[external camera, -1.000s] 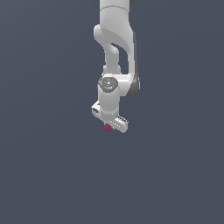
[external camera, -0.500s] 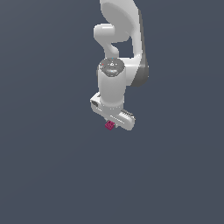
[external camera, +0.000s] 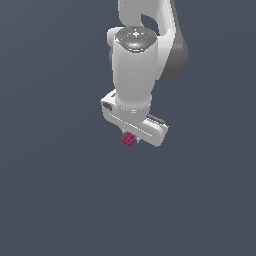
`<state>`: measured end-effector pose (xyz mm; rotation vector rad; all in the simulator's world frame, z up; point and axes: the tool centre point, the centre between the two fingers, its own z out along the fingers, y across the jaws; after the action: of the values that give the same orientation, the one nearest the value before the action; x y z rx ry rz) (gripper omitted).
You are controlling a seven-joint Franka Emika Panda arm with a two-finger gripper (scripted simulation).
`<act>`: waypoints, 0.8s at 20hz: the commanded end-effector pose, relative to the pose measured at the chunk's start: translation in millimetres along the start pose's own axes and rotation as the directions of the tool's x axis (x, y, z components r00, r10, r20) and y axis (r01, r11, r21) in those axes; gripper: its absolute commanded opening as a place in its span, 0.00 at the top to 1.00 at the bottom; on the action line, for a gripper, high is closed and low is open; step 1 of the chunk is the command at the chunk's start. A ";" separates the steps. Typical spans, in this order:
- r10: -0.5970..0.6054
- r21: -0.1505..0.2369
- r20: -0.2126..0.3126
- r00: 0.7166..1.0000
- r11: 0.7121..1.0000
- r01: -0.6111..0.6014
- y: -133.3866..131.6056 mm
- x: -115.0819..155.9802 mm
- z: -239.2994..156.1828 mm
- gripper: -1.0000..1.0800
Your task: Pick up the object and move it to a goal position.
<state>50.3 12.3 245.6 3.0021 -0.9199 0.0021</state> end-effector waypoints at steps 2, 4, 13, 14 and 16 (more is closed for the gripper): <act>0.000 0.000 0.001 1.000 1.000 0.000 -9.8 7.8 -26.4 1.00; 0.000 0.000 0.001 1.000 1.000 0.000 -14.9 12.0 -39.7 1.00; -0.001 0.000 0.001 1.000 1.000 0.001 -34.4 28.2 -89.2 1.00; -0.001 0.000 0.001 1.000 1.000 0.001 -36.2 29.8 -93.8 1.00; -0.001 0.000 0.001 1.000 1.000 0.001 -39.7 32.7 -102.5 1.00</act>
<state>96.3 26.1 341.1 3.0031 -0.9189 0.0007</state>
